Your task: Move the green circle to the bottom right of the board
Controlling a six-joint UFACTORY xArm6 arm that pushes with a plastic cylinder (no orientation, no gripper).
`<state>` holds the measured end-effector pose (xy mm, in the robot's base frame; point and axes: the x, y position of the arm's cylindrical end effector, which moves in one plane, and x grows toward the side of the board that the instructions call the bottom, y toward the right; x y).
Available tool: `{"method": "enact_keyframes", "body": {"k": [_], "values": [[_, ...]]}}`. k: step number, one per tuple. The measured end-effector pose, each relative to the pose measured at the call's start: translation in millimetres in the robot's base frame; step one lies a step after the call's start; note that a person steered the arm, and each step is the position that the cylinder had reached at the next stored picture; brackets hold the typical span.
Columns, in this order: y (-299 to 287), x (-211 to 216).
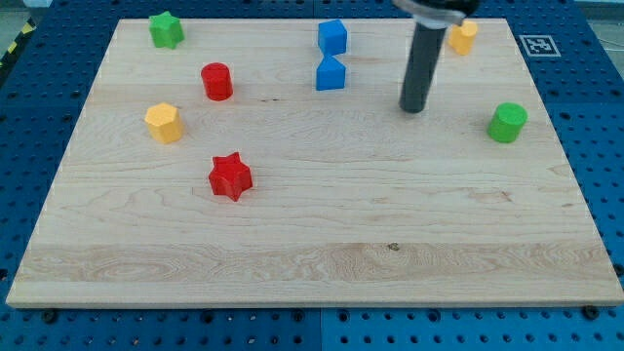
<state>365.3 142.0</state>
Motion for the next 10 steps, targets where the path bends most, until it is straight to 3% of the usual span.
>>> {"method": "enact_keyframes", "body": {"k": [2, 4, 6, 7, 8, 9, 10], "values": [[103, -12], [120, -1], [116, 70], [116, 65], [113, 33], [83, 32], [67, 65]]}}
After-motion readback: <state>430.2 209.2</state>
